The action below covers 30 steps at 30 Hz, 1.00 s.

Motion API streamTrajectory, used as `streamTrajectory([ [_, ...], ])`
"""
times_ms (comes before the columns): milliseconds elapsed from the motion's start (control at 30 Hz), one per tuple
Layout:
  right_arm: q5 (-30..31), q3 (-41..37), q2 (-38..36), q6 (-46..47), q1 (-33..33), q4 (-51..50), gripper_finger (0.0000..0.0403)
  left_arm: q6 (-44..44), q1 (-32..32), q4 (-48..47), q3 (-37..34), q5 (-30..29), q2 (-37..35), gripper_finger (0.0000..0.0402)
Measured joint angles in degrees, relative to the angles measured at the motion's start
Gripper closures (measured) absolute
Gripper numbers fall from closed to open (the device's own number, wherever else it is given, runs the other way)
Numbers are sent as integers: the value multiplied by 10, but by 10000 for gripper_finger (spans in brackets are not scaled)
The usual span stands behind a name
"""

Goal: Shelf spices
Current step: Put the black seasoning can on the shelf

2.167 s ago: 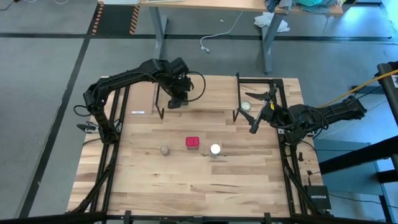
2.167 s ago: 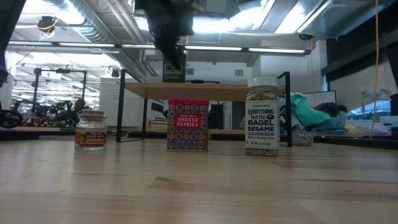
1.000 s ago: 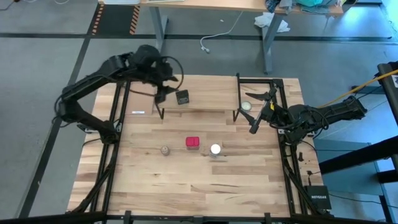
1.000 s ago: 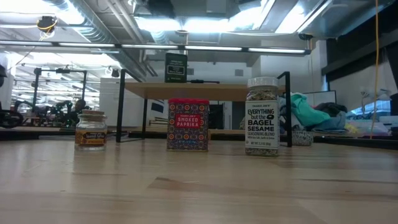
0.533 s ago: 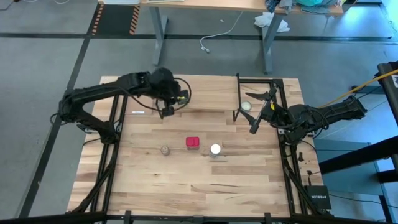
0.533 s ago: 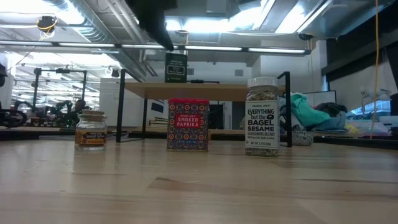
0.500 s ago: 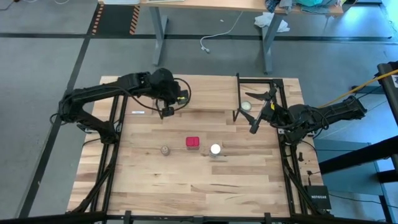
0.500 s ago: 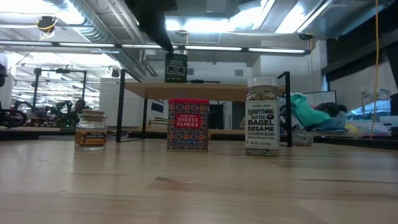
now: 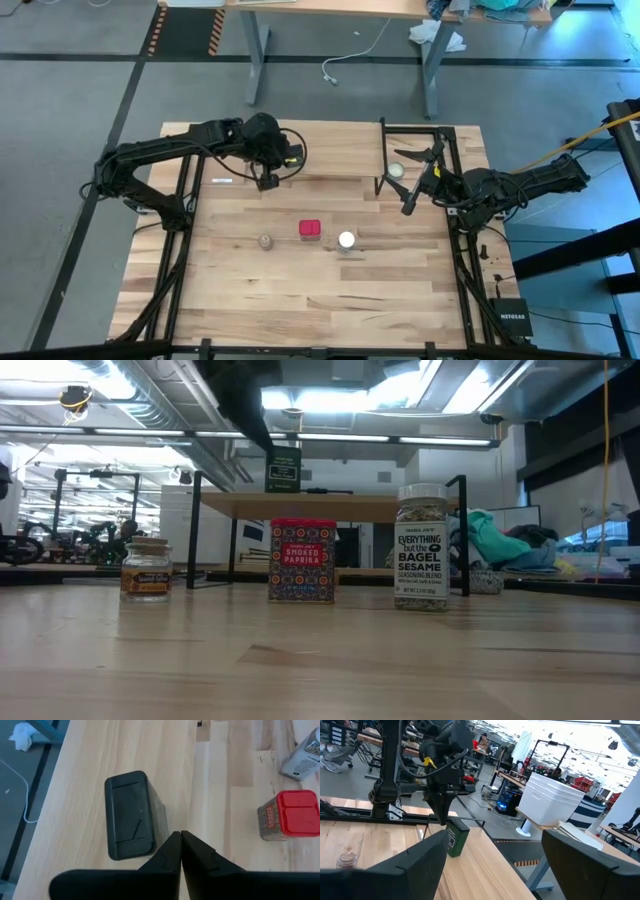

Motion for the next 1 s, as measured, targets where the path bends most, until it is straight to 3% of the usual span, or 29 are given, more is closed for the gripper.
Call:
streamTrajectory([
  [1000,0,0,0,9,0,1,77,3,20,0,0,-30,1,401],
])
